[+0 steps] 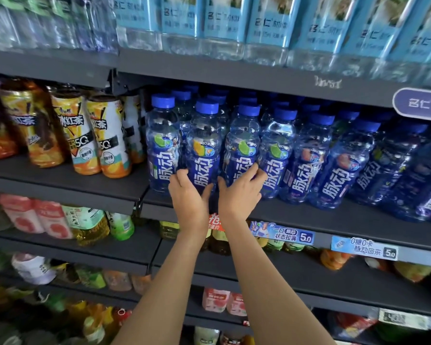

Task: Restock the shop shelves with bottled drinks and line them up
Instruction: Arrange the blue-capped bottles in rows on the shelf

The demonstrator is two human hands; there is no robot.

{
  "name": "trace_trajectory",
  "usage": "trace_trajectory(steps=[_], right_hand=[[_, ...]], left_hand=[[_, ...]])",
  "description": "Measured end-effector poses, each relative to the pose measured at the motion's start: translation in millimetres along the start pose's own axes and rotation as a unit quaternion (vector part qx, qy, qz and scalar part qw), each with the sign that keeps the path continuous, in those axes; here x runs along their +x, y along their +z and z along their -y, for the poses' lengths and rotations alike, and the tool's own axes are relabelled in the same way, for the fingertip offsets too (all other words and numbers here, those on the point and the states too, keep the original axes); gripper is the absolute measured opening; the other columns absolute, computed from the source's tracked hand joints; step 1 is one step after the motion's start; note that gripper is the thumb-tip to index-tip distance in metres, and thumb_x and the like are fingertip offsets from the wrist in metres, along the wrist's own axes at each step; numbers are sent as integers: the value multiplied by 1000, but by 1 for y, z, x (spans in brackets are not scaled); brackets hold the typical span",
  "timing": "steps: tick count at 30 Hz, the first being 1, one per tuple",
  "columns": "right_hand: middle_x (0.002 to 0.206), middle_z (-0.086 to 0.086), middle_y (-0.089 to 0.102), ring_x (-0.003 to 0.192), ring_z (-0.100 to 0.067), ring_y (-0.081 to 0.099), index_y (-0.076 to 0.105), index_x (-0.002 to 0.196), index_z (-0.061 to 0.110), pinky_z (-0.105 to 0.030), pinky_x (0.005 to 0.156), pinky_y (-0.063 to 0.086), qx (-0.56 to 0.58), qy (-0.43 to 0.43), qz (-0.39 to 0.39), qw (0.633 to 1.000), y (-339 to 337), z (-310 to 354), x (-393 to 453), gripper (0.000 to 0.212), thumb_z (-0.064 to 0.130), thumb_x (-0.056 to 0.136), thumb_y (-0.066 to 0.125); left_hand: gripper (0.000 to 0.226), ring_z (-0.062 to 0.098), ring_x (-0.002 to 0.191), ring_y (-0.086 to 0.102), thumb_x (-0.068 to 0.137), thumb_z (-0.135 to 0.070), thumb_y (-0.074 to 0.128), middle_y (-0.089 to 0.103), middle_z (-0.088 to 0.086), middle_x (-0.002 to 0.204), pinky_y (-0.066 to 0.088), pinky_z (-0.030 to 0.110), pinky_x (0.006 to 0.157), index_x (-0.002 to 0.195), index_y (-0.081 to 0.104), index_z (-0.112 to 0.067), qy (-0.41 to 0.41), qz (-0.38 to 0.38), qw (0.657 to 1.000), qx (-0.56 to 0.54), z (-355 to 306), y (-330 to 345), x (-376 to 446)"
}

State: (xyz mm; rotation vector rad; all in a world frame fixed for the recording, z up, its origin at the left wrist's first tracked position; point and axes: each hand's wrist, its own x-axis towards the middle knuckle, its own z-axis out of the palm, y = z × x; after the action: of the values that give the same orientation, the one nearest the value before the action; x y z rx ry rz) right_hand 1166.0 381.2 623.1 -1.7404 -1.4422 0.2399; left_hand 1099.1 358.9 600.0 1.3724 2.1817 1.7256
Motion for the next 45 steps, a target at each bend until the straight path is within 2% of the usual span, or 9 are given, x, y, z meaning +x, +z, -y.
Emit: trace_trajectory(steps=[12,15,22,25,29,32,37,41,45], right_hand=[[116,-8,40,91,-29,53,44,113,7,-43,84,47,109,7,-22,994,-21,-11,-27,47,31,81,70],[110,-4,40,87,-26,48,45,106,10,-43,82,45,108,-33,-8,994,-27,-13,-44,34,23,83,66],[102,-3,54,96,-22,55,63,107,7,-31,84,46,143,-190,67,969,-66,-30,-8,27,21,84,66],[119,-12,56,110,-25,53,53,126,3,-22,88,38,110,-222,39,968,-75,-8,25,36,13,91,56],[150,-23,18,137,-34,27,12,145,-4,-28,105,27,40,-195,94,975,-49,38,73,65,12,95,49],[151,-29,7,141,-37,15,-5,141,-15,-35,113,22,-37,-153,106,982,-29,52,94,72,10,96,45],[143,-30,27,132,-38,29,24,138,-13,-38,104,22,72,-103,44,991,-14,54,97,48,-1,95,41],[140,-31,26,126,-40,38,14,140,-12,-40,102,38,10,-121,24,992,-12,53,90,69,-2,86,56],[145,-29,21,130,-40,30,2,141,-14,-39,109,28,-81,-153,18,985,-18,50,81,72,-1,90,50]], left_hand=[[56,25,113,43,84,-36,63,44,14,120,39,31,92,123,44,-2,62,-3,995,-81,-4,-19,-16],[69,13,111,40,76,-56,59,44,2,115,32,19,91,123,46,-6,85,78,987,-116,-18,-21,-16],[63,9,97,46,68,-37,78,40,-2,106,31,10,77,119,53,-9,72,124,984,-107,-24,-28,7],[62,11,99,51,67,-34,80,44,-1,106,34,11,79,118,55,-9,73,126,981,-130,-20,-30,10],[61,7,95,51,66,-31,81,46,-1,106,39,8,76,117,55,-10,52,119,980,-152,-17,-34,9],[62,14,97,57,62,-32,81,49,1,106,51,29,85,114,57,-9,34,122,975,-185,-11,-37,9],[56,17,95,60,55,-38,74,49,5,107,55,29,82,103,58,-14,13,126,957,-261,-3,-49,5],[40,10,87,56,65,-21,79,46,-3,97,52,12,74,97,57,-9,29,120,964,-235,-1,-50,7],[42,4,88,54,67,-17,80,45,-10,97,46,3,71,102,59,-9,32,125,967,-219,-5,-47,9]])
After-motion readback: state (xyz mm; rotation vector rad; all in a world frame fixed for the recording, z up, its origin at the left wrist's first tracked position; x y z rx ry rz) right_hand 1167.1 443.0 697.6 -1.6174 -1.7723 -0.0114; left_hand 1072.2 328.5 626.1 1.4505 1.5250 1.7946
